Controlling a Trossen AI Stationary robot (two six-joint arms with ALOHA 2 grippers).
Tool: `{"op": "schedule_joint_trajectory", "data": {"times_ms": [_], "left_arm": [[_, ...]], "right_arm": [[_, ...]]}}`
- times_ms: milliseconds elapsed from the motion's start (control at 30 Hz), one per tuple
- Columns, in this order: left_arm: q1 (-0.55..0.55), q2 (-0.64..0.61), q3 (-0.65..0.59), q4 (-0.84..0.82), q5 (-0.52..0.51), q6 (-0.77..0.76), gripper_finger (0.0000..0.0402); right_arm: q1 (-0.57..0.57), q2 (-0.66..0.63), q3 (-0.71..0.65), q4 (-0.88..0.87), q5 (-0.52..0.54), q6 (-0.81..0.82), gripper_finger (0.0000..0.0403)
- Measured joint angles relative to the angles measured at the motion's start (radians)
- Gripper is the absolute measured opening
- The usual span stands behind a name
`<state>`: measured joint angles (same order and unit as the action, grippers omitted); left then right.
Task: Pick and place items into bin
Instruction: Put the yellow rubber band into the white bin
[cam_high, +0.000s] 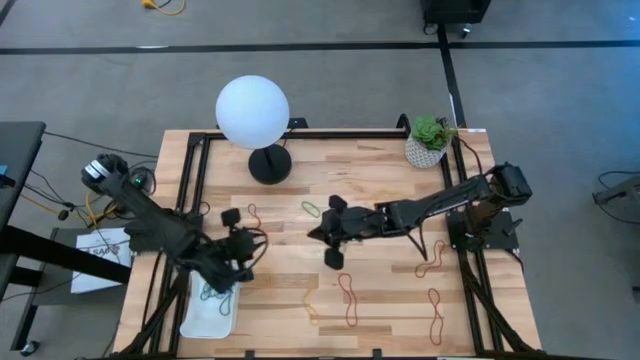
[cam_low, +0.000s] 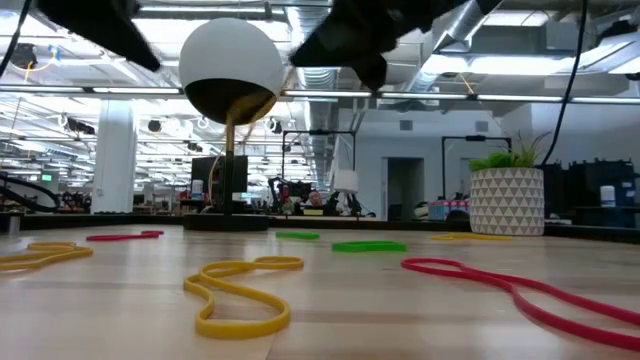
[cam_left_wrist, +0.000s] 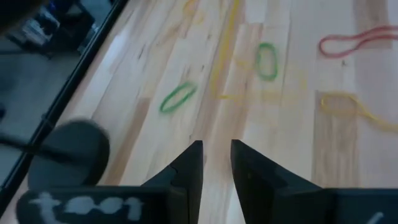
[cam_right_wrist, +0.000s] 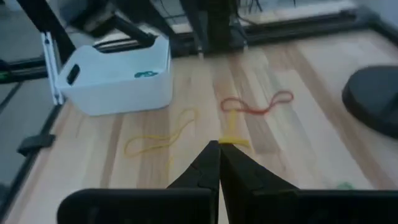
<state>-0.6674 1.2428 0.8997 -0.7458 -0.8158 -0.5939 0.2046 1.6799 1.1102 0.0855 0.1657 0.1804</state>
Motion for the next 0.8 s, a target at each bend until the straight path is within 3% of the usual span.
{"op": "schedule_joint_trajectory", "data": {"times_ms": [200, 367, 500, 600, 800], "left_arm": [[0.078, 0.113, 0.0, 0.409, -0.015, 0.329, 0.0099], [0.15, 0.181, 0.0, 0.578, 0.025, 0.48, 0.0132], [0.201, 0.224, 0.0, 0.642, 0.102, 0.539, 0.0161], [0.226, 0.243, 0.0, 0.663, 0.095, 0.549, 0.0177], [0.261, 0.249, 0.0, 0.663, 0.071, 0.55, 0.0168]], "right_arm": [[0.003, 0.034, -0.004, 0.075, 0.017, -0.046, 0.0], [0.001, 0.06, -0.002, 0.111, 0.02, -0.049, 0.0], [0.002, 0.066, -0.001, 0.154, 0.023, -0.05, 0.0], [0.001, 0.067, -0.002, 0.171, 0.024, -0.052, 0.0], [0.001, 0.067, 0.0, 0.179, 0.019, -0.058, 0.0]]}}
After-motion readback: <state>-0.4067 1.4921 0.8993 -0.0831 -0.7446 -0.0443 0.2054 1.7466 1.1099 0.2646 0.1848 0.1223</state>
